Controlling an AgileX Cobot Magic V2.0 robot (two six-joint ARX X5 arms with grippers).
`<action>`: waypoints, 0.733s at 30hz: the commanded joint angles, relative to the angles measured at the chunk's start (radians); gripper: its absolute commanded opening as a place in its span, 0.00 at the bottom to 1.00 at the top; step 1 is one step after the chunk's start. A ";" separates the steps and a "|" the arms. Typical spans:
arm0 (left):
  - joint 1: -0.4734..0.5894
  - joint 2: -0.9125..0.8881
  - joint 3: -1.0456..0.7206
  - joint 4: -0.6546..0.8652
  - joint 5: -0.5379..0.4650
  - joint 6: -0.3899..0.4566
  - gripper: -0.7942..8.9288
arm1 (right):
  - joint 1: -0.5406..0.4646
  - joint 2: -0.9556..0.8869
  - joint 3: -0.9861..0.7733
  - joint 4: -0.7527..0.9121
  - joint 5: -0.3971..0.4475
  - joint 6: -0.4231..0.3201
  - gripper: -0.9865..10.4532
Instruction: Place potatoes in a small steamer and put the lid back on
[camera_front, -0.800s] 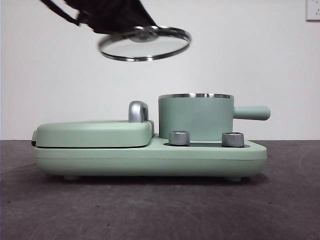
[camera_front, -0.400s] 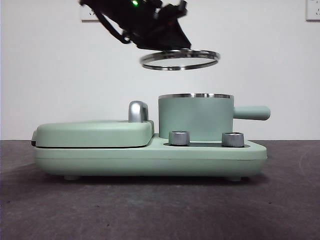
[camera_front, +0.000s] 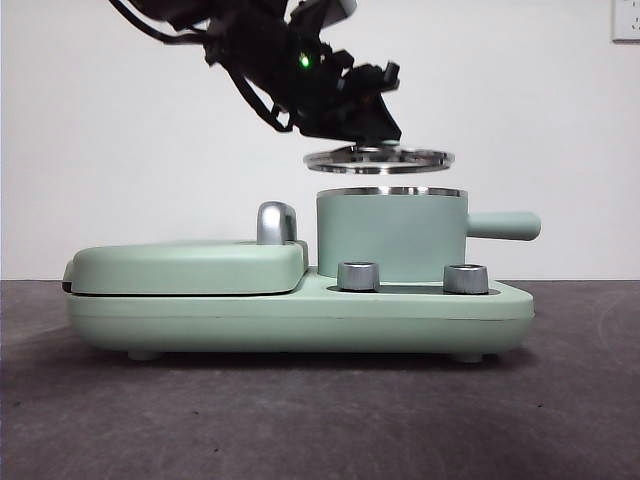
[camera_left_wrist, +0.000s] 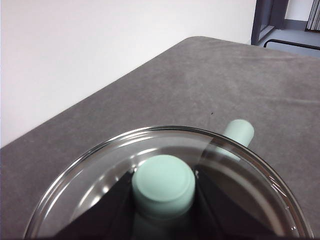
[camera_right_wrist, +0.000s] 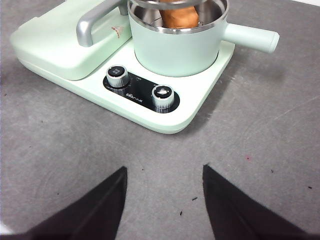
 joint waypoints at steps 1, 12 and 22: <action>-0.011 0.015 0.041 0.033 0.005 0.014 0.10 | 0.005 0.002 0.002 0.008 0.005 0.017 0.29; -0.011 0.033 0.041 0.043 0.032 0.026 0.10 | 0.005 0.002 0.002 0.008 0.005 0.017 0.29; -0.012 0.071 0.041 0.055 0.034 0.026 0.10 | 0.005 0.002 0.002 0.008 0.005 0.017 0.29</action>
